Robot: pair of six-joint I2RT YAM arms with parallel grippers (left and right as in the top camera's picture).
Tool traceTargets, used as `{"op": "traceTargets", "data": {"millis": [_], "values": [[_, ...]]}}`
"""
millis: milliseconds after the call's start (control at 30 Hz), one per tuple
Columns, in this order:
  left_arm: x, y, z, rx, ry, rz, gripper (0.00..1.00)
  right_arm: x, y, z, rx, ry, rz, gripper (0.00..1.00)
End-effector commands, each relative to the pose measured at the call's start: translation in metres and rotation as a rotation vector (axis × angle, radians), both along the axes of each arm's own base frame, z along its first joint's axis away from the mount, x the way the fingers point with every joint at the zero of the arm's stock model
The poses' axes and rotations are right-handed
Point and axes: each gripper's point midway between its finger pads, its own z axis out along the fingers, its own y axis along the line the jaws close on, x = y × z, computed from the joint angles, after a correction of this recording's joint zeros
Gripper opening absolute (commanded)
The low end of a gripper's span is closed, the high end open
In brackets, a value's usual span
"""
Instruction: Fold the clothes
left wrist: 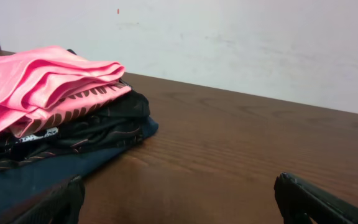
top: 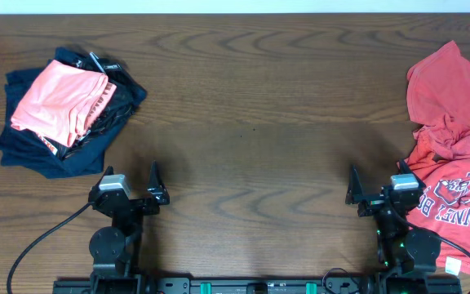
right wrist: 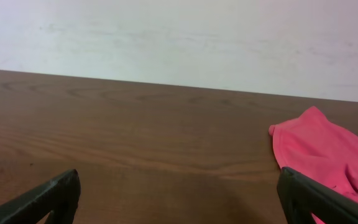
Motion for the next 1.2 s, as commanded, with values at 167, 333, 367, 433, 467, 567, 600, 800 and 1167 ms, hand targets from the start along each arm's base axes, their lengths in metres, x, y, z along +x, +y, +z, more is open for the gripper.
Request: {"op": "traceTargets", "data": {"millis": [167, 333, 367, 433, 467, 567, 600, 800, 1167], "values": [[-0.0011, 0.0036, -0.0167, 0.008, 0.054, 0.019, 0.98, -0.0008, 0.0066, 0.0001, -0.014, -0.004, 0.031, 0.99], [-0.0011, 0.0036, -0.0167, 0.008, 0.054, 0.019, 0.98, -0.0008, 0.0066, 0.0001, -0.014, -0.004, 0.031, 0.99], [-0.0011, 0.0036, -0.0167, 0.008, 0.054, 0.019, 0.98, -0.0008, 0.0066, 0.0001, -0.014, -0.004, 0.031, 0.99], [-0.0011, 0.0036, -0.0167, 0.008, 0.054, 0.019, 0.98, -0.0008, 0.0066, 0.0001, -0.014, -0.004, 0.031, 0.99], [-0.0011, 0.0036, -0.0167, 0.008, 0.054, 0.019, 0.98, -0.0008, 0.0066, 0.0001, -0.014, -0.004, 0.031, 0.99], [-0.0011, 0.0036, -0.0167, 0.008, 0.054, 0.019, 0.98, -0.0008, 0.0066, 0.0001, -0.014, -0.004, 0.031, 0.99], [-0.0011, 0.0036, -0.0167, 0.008, 0.054, 0.019, 0.98, -0.0008, 0.0066, 0.0001, -0.014, -0.004, 0.031, 0.99], [-0.0011, 0.0036, -0.0167, 0.008, 0.054, 0.019, 0.98, -0.0008, 0.0066, 0.0002, -0.014, -0.004, 0.031, 0.99], [-0.001, 0.0022, -0.0166, -0.004, 0.053, 0.012, 0.98, -0.0007, 0.0062, -0.0001, 0.002, -0.001, 0.028, 0.99]]}}
